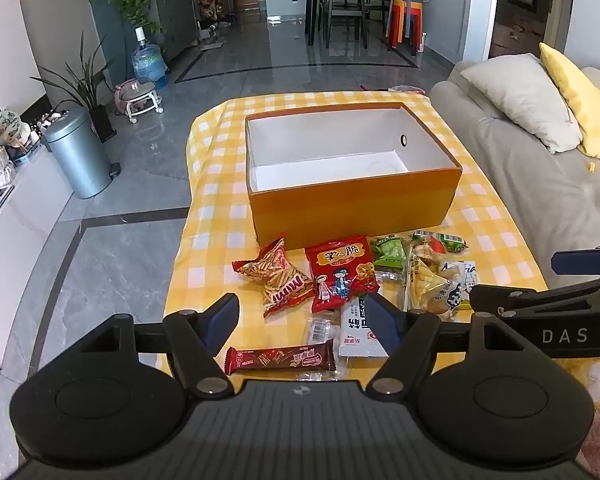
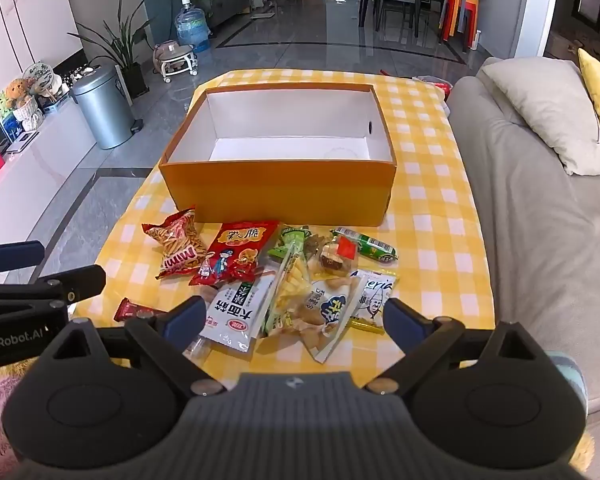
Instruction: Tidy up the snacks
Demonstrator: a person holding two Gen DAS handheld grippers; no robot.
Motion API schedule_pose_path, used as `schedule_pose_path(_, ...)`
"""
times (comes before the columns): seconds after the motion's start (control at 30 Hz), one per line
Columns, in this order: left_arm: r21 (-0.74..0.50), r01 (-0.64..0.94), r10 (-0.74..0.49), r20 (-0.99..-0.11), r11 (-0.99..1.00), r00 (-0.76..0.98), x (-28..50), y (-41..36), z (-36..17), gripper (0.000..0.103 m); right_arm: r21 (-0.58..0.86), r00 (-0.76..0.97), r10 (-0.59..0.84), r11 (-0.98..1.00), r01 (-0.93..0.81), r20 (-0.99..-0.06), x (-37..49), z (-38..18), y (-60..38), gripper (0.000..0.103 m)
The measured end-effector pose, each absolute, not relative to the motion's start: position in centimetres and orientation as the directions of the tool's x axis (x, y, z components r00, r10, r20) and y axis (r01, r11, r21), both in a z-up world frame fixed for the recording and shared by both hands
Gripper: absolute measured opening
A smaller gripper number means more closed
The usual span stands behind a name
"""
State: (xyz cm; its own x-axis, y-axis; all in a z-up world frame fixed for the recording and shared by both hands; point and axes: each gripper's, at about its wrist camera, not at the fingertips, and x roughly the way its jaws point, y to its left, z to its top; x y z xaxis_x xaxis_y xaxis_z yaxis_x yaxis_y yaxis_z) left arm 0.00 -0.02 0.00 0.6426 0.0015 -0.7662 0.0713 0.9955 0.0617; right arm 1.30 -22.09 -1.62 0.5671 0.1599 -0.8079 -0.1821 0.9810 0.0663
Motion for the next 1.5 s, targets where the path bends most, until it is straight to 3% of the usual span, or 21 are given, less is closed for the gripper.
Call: schedule_pose_path(1.5,0.024,0.069,-0.026,-0.767,0.997,0.641,0.2,0.2,-0.1,0.084,0.07,0.555,0.153,0.983,-0.168,-0.818,1.7,-1.9,-22.1,0.092)
